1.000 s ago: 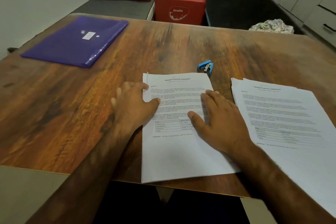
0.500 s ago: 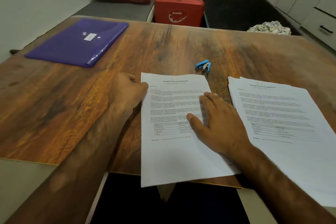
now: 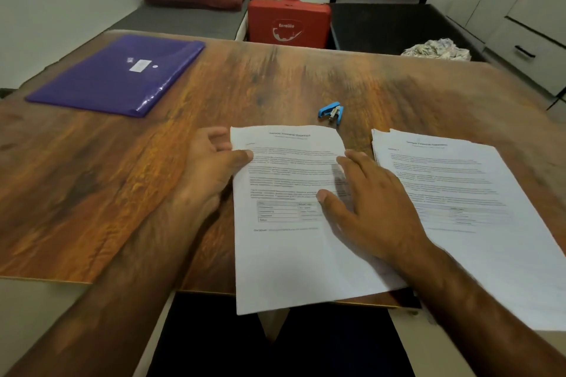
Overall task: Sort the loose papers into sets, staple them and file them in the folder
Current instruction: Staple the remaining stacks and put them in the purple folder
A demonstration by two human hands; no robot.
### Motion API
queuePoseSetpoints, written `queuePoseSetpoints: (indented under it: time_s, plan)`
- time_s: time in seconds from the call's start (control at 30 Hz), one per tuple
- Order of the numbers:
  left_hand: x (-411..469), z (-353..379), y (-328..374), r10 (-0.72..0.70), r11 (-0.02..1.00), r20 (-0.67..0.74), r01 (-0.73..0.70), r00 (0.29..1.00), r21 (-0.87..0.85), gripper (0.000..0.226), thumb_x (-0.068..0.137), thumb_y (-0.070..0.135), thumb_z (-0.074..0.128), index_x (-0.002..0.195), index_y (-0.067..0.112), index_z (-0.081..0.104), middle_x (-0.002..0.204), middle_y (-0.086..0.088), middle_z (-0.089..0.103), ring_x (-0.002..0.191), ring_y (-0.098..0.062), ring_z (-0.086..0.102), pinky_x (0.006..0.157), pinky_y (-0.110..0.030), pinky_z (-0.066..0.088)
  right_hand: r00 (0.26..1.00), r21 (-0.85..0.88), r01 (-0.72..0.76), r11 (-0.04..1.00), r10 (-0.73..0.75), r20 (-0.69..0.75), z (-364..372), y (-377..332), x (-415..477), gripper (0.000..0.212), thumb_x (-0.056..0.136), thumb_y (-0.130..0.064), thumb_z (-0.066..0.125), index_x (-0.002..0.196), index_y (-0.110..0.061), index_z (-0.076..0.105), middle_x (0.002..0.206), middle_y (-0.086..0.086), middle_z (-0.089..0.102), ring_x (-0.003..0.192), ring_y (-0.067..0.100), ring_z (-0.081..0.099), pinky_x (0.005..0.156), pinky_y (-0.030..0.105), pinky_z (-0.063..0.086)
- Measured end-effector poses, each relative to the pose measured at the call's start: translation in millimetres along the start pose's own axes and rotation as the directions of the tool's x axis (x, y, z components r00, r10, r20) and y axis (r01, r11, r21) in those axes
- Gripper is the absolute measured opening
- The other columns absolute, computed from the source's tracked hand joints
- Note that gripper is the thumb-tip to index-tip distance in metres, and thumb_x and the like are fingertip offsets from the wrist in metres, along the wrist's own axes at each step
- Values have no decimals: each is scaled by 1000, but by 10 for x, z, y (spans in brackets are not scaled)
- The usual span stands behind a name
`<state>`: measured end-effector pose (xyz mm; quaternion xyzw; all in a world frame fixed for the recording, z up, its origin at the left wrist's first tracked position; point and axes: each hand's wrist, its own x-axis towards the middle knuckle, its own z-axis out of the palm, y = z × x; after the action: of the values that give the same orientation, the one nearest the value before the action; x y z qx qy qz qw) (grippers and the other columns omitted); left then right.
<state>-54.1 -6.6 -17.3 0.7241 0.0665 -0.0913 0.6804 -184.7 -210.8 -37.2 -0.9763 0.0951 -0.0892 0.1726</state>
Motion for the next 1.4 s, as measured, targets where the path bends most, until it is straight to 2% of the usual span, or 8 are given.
queuePoseSetpoints:
  time_s: [0.37,0.6,0.73,0.87,0.97,1.1,1.27,1.4]
  plan:
    - [-111,249,-130,162,983,59,-167,985,81,55,86,-4,77,132,10,50,114,-2,65,98,-15,68,70,-27,59,991,-128,79,989,-63,121,-444,565,-663,89,88,-79,41,160,-29,30,170,-5,23,154,17,24,125,42,21]
    - [-81,305,-270,211,946,100,-229,972,230,22,93,4,71,114,9,66,112,-6,70,99,-23,72,86,-44,63,888,-193,76,978,22,460,-644,1029,-1269,134,61,-96,62,159,-49,-16,170,-19,-22,157,9,-18,127,42,2]
    - [-104,298,-302,272,906,144,-304,951,294,22,95,8,71,116,10,67,111,-4,71,98,-20,72,86,-43,63,952,-208,76,975,-9,306,-614,1118,-1273,107,81,-55,81,162,-45,11,172,-15,4,158,13,7,127,48,21]
    - [-122,281,-334,316,869,171,-357,933,343,21,95,11,72,115,14,68,113,-2,71,101,-20,71,88,-43,62,929,-89,28,996,7,369,-720,1199,-1193,91,84,-56,76,156,-55,21,169,-23,13,155,9,12,124,50,23]
    - [-126,258,-342,310,878,173,-352,935,325,21,94,10,71,114,13,68,114,-2,71,102,-22,71,89,-45,62,923,74,-21,997,-9,385,-739,1293,-1219,76,86,-56,70,152,-57,34,166,-29,21,153,4,18,125,51,24]
    - [-125,247,-362,298,890,196,-346,934,296,20,94,9,70,114,12,67,115,-4,71,103,-23,72,89,-47,62,956,490,-252,834,135,262,-688,1314,-1293,44,101,-16,65,134,-45,62,142,-18,58,132,10,55,113,49,47]
    - [-115,266,-392,295,888,156,-331,943,321,21,95,8,69,115,13,67,117,-4,70,101,-23,71,86,-43,63,899,738,-309,600,437,21,-701,1035,-1246,27,108,-26,52,135,-27,53,113,-5,62,111,23,61,94,45,57]
    - [-142,443,-357,288,904,73,-296,955,308,24,92,3,66,115,8,69,113,-8,72,97,-23,71,85,-41,62,870,716,-251,651,476,-128,-792,740,-1102,34,108,-35,50,141,-27,49,102,-16,54,91,7,55,73,23,47]
